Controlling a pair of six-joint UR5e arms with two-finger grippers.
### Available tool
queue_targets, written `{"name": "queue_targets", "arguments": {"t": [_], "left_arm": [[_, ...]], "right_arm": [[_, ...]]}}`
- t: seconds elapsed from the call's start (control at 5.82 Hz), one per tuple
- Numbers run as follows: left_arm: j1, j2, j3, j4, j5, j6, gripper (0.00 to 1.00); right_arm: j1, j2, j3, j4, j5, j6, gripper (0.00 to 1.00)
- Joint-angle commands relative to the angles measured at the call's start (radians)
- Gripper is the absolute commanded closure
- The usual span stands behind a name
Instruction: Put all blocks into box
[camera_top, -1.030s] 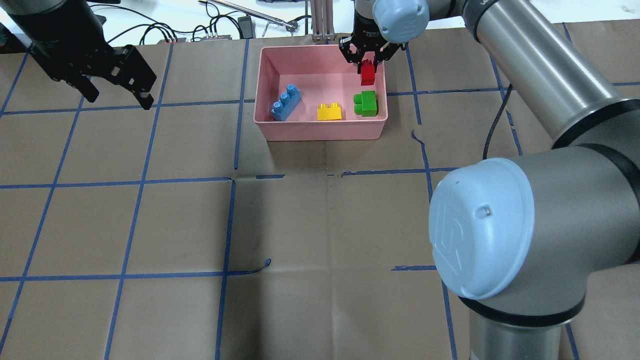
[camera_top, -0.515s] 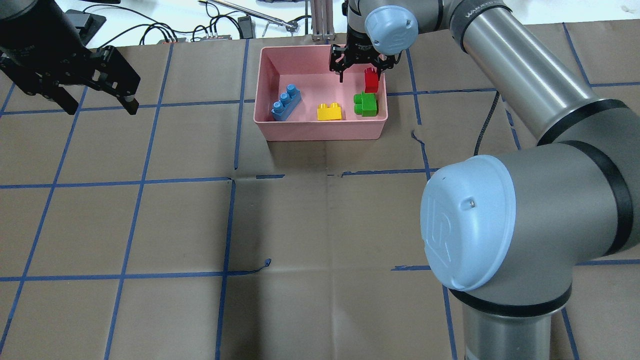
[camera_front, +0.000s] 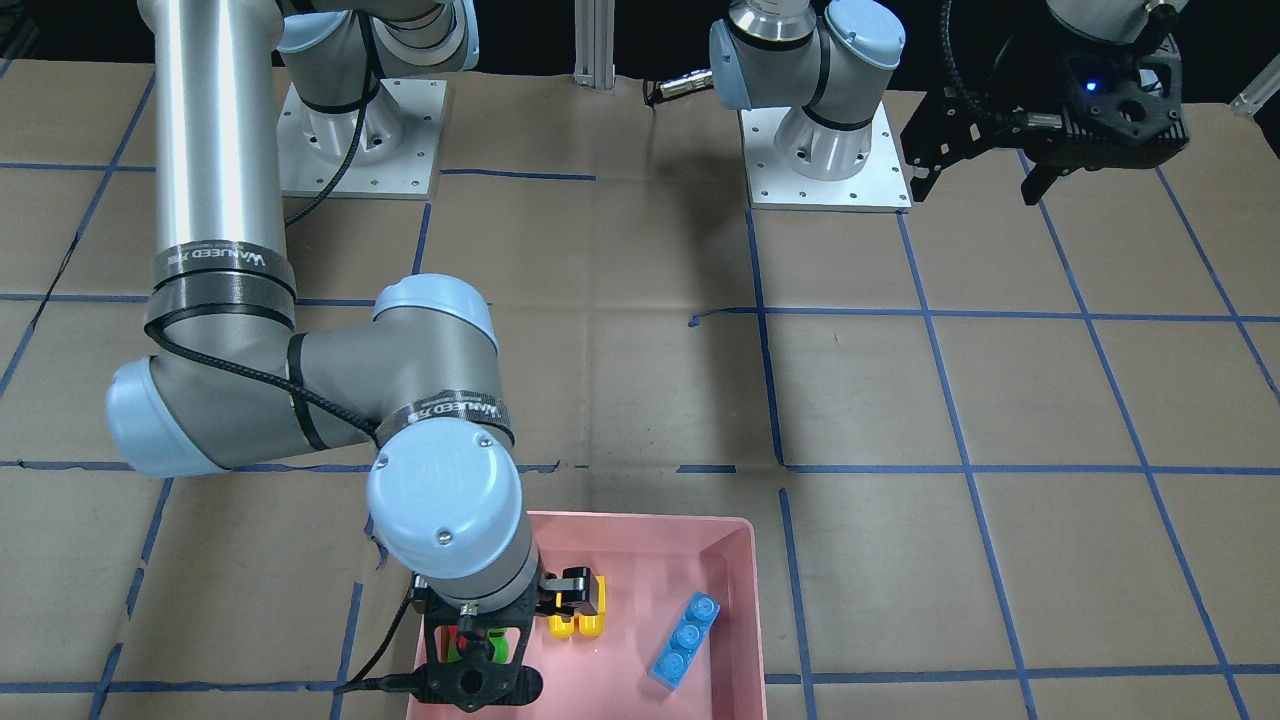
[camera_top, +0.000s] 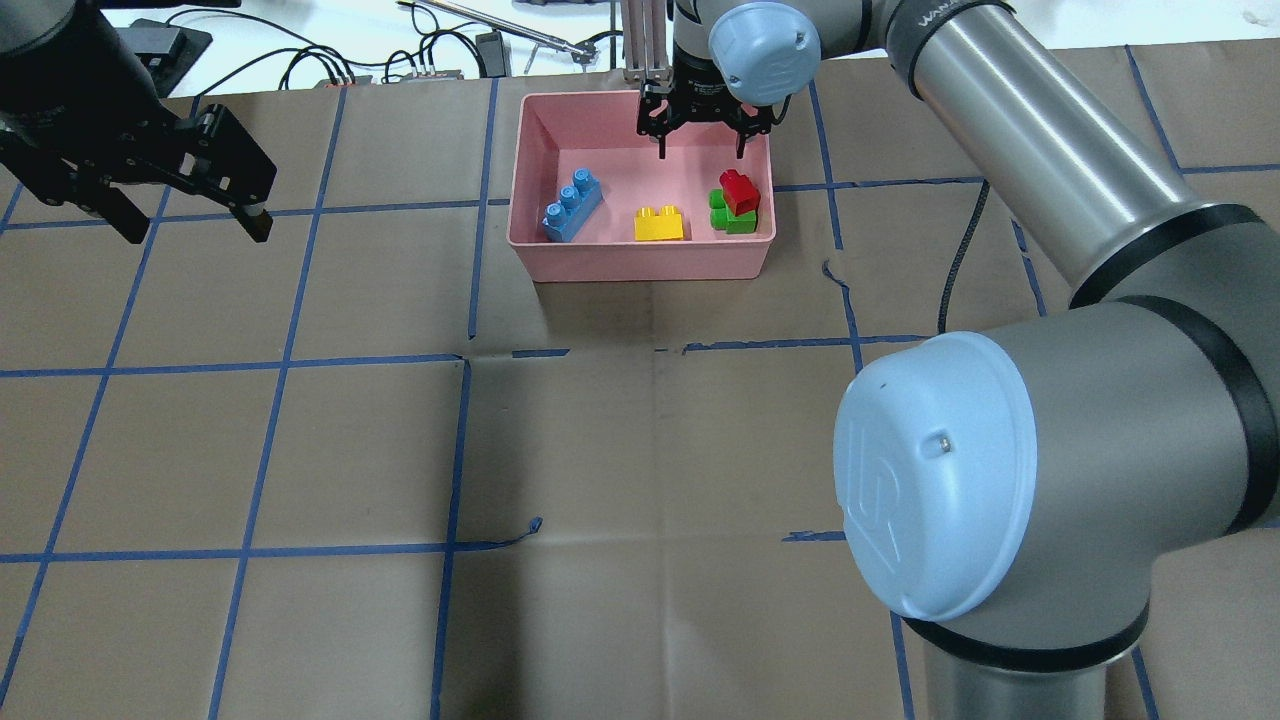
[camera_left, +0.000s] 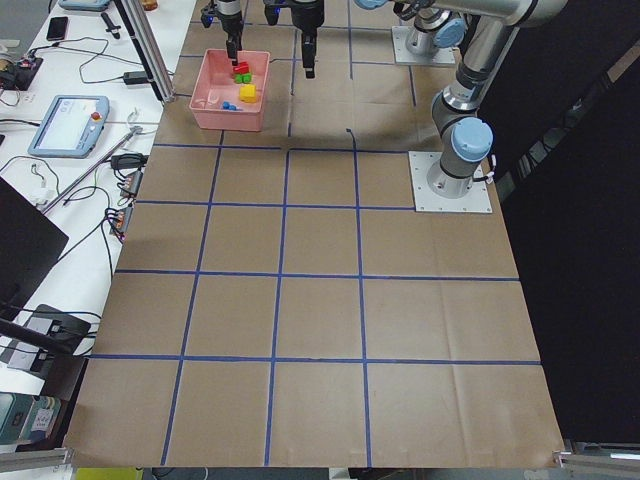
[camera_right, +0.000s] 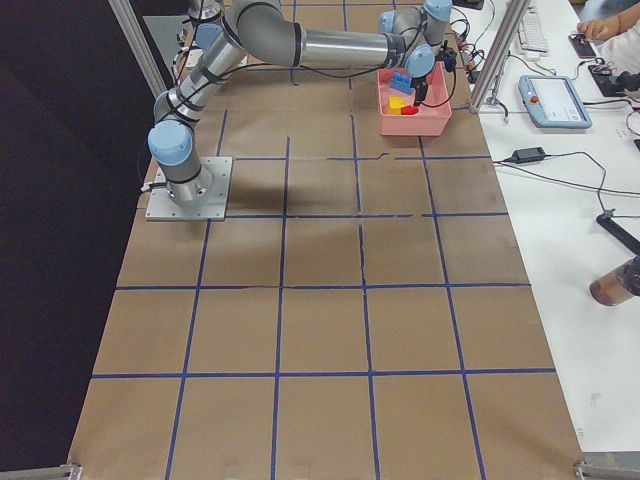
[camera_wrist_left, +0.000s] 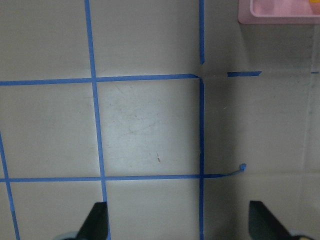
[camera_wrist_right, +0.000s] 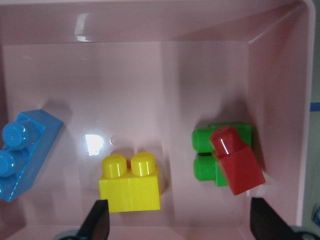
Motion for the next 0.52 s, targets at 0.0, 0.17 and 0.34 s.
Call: {"name": "queue_targets", "arguments": {"t": [0.0,0.17,0.34], "left_arm": [[0.0,0.002,-0.001,0.001,-0.007,0.0,0.01],[0.002,0.002,-0.002,0.0,-0.008,0.0,0.01],[0.002,0.002,-0.001,0.0,-0.001,0.002,0.01]], "right_arm": [[-0.001,-0.054,-0.003,0.072,-0.005,0.004,0.0],[-0.04,-0.124,0.005,0.152,-0.015,-0.051,0.0],[-0.121,-0.19,0.014,0.224,-0.014,-0.121,0.0]]}}
